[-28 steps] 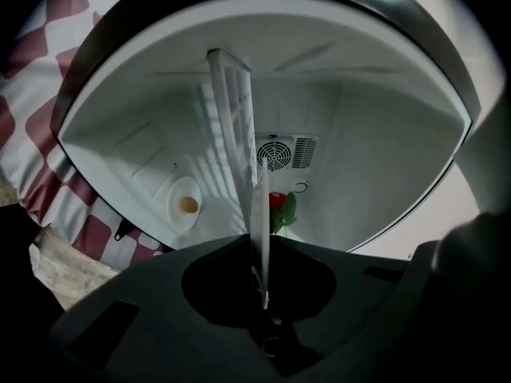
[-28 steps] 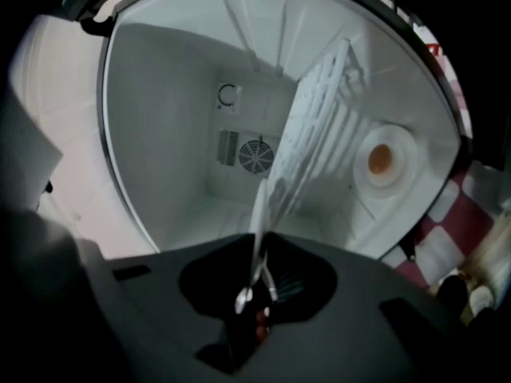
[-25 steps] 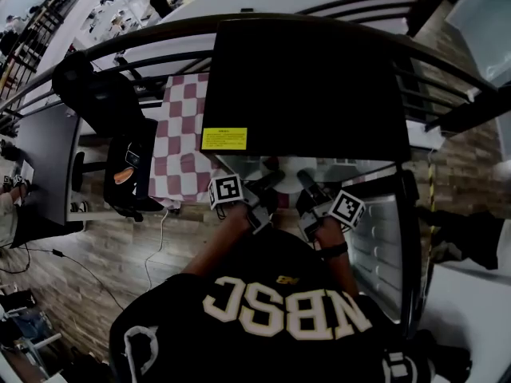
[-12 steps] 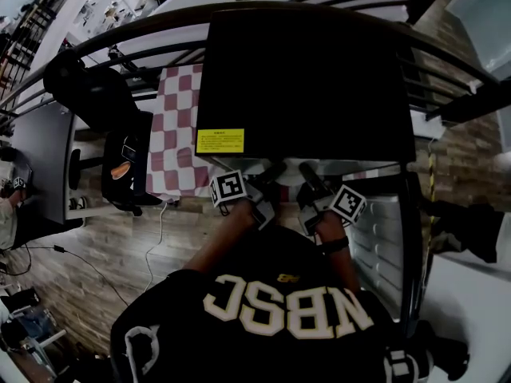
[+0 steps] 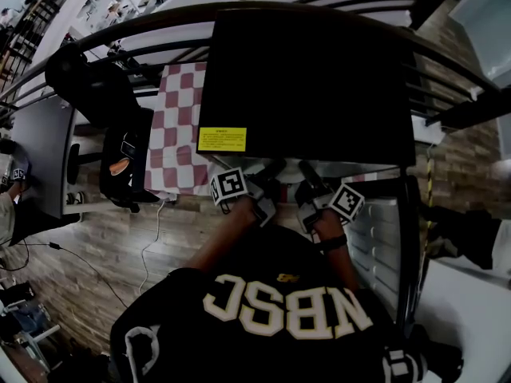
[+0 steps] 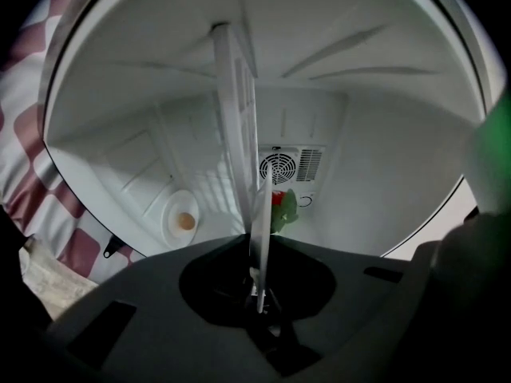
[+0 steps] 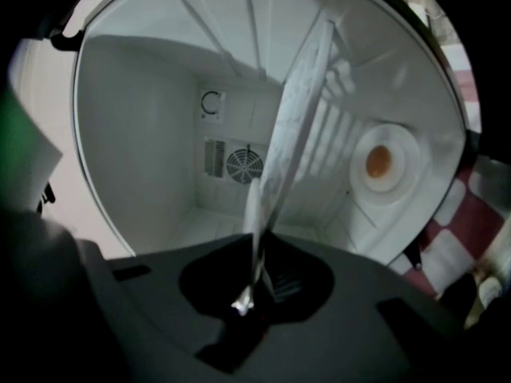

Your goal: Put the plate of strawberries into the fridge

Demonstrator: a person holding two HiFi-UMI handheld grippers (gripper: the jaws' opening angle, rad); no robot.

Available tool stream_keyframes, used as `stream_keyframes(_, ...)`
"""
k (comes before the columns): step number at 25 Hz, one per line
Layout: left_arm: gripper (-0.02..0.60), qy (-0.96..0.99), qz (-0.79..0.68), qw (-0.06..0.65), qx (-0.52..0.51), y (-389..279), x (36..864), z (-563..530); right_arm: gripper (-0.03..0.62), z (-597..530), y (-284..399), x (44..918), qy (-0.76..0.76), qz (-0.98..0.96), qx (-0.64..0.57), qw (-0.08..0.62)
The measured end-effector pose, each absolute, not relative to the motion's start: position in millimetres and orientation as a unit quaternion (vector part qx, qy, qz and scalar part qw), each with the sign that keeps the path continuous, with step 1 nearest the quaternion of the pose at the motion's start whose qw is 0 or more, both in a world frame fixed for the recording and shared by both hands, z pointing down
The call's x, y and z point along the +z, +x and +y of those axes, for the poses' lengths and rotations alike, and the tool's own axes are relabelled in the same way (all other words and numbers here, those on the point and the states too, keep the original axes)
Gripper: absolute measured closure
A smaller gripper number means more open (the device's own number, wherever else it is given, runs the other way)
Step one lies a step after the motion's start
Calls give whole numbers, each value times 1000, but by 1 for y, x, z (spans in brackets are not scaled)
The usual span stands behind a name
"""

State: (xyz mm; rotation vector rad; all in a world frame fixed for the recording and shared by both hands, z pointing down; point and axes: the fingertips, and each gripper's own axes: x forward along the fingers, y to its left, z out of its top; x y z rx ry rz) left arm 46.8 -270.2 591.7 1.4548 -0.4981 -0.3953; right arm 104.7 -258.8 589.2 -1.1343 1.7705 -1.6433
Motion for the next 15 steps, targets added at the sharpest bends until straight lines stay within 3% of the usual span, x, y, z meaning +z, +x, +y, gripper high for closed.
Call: stream_keyframes(15,526,672,-238,676,-186,39,579,-267,538,-259,105,584,-419,637,-597,250)
